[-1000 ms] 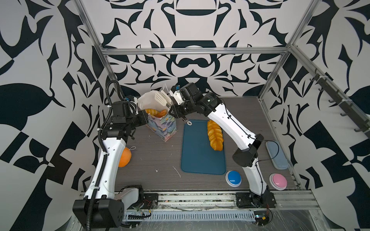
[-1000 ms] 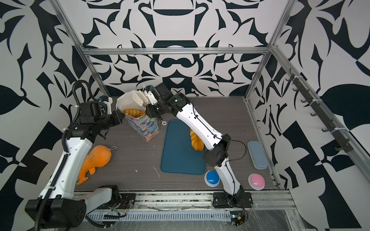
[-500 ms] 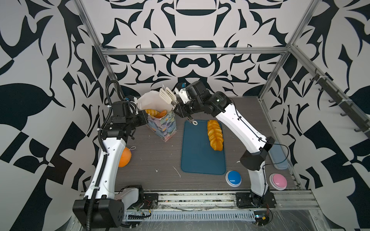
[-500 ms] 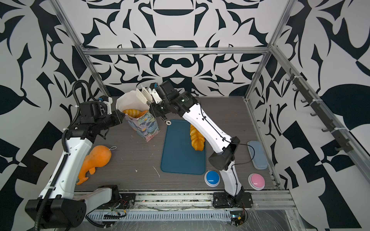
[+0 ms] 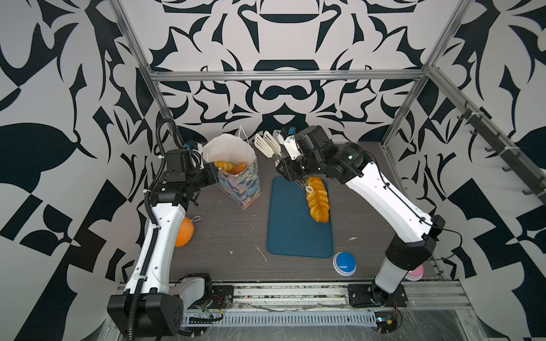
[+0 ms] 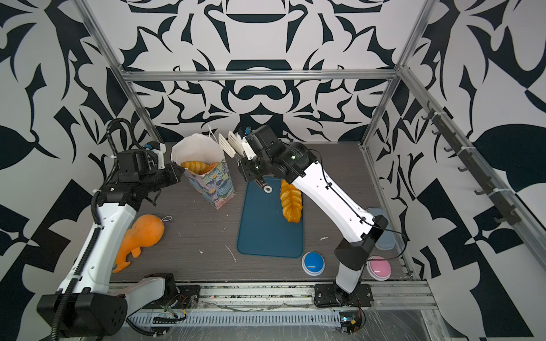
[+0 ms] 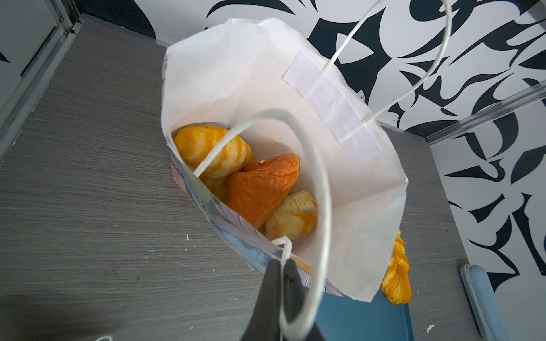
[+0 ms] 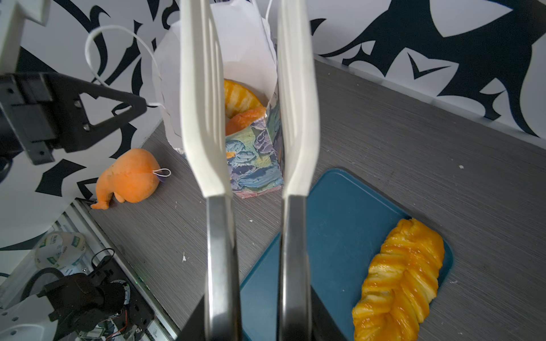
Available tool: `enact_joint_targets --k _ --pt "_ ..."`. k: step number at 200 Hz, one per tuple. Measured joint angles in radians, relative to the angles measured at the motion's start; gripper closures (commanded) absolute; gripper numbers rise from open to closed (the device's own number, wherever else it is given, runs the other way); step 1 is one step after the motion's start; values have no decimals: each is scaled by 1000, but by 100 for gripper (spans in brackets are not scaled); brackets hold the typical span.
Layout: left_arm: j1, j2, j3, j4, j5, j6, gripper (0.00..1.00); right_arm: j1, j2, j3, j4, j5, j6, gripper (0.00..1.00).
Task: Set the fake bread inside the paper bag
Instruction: 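Move the empty tongs back over the twisted yellow bread with the right gripper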
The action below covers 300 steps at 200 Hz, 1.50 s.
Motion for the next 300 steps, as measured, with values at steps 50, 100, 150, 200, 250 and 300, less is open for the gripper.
enact_joint_targets --k 50,100,150,200,250,300 --pt "2 0 0 0 1 0 100 -70 -123 -162 3 24 -5 60" --pt "2 0 0 0 4 0 100 -156 -222 -337 1 26 -1 59" --pt "2 0 0 0 4 0 100 -233 -289 -499 3 19 10 60" --pt "2 0 0 0 6 0 100 -330 -360 -642 16 -16 29 60" --pt "2 0 0 0 7 -1 100 -400 -388 -777 69 -80 48 60" --pt "2 0 0 0 8 -1 100 -470 -390 -882 110 -123 62 61"
